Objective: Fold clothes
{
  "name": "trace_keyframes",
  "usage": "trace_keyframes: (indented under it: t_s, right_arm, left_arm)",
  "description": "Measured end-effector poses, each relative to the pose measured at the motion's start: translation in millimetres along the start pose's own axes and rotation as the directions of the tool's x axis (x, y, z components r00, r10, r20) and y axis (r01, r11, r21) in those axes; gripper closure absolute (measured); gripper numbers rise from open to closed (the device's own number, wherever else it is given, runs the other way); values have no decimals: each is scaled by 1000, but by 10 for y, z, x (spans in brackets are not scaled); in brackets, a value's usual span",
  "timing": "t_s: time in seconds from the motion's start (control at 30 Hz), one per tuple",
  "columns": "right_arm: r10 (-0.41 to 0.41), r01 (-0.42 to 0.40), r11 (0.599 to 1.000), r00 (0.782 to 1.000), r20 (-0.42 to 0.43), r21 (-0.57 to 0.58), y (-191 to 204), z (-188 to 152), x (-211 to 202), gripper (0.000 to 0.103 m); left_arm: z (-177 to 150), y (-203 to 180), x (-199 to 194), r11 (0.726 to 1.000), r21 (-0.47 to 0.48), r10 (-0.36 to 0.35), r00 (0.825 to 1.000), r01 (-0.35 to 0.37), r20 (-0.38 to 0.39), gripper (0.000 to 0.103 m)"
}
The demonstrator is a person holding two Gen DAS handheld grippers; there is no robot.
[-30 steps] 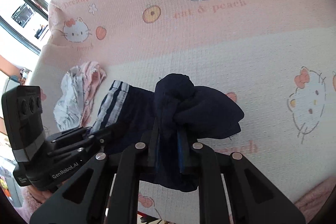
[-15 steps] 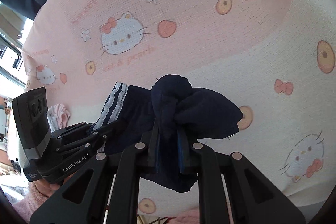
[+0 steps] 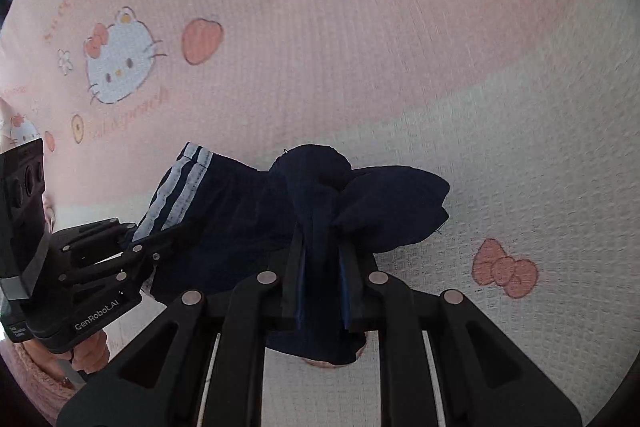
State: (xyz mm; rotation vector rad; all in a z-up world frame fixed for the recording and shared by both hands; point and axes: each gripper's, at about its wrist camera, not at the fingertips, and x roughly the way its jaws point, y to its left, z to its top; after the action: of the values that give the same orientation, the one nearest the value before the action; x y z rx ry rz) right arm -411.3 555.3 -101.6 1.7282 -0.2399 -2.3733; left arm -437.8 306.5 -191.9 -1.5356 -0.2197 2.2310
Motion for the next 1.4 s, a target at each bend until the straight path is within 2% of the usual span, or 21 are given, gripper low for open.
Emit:
trace_keyframes:
  t_s: [0.07,0.17,0.23,0.27,0.33,0.4,0.47,0.57,0.63,0.77,0.83,0.9,1.0,1.1,1.13,1.27,1.33,1.4]
  right_arm:
    - [5,-5,1000,1000,-26,17,-111,-77,181,90]
    - [25,-21,998,997,-67,55,-257,-176,323,83]
    - [51,-47,994,998,-45,95,-349,-193,236,73]
    - [50,-45,992,998,-33,117,-394,-197,172,71]
    - [36,-41,993,998,44,114,-390,-219,-40,71]
    - [28,-38,996,993,114,81,-280,-251,-213,71]
    - [20,-23,999,994,105,30,-107,-287,-201,71]
    - [-54,54,998,998,17,-45,99,-346,36,72]
    - [-80,79,996,997,-13,-28,16,-389,169,74]
    - [20,-24,996,999,48,81,-251,-412,-44,73]
    - [93,-102,991,991,99,82,-262,-436,-215,70]
    - [97,-104,992,991,88,74,-202,-446,-248,70]
    - [-5,9,997,999,-52,74,-113,-474,41,70]
    - [-25,29,996,998,-51,81,-99,-509,22,70]
    - [-24,29,995,998,-50,92,-105,-514,-17,70]
    - [-21,18,994,1000,21,110,-51,-552,-251,67]
    - [-34,36,996,999,-20,87,34,-580,-156,64]
    - [-55,59,997,996,-77,53,127,-613,-21,63]
  left_arm:
    - [-43,21,152,1000,1,19,1000,-19,-21,91]
    - [-106,34,170,1000,8,20,999,-20,-27,82]
    - [-126,42,78,999,22,40,999,-40,-16,68]
    - [-135,45,-14,998,34,56,998,-57,24,68]
    - [-144,8,-222,994,67,74,988,-84,138,68]
    - [-151,-102,-331,991,110,48,977,-72,207,68]
    - [-179,-249,-282,985,164,19,980,-52,198,68]
    - [-272,-352,-64,972,211,77,986,-107,145,68]
    - [-304,-269,-81,978,198,45,990,-72,133,68]
    - [-361,-77,-145,987,161,-33,993,13,117,70]
    - [-365,-13,-314,990,133,-66,985,44,162,70]
    - [-394,-39,-353,988,142,-87,985,65,151,70]
    - [-420,-20,-129,989,150,-18,997,7,71,70]
    - [-445,86,51,987,146,70,997,-74,26,68]
    - [-451,121,26,989,128,75,997,-78,26,68]
    - [-460,150,-183,996,85,30,994,-39,104,68]
    - [-462,73,-69,988,116,99,994,-104,49,68]
    - [-471,44,86,976,134,180,983,-173,-40,66]
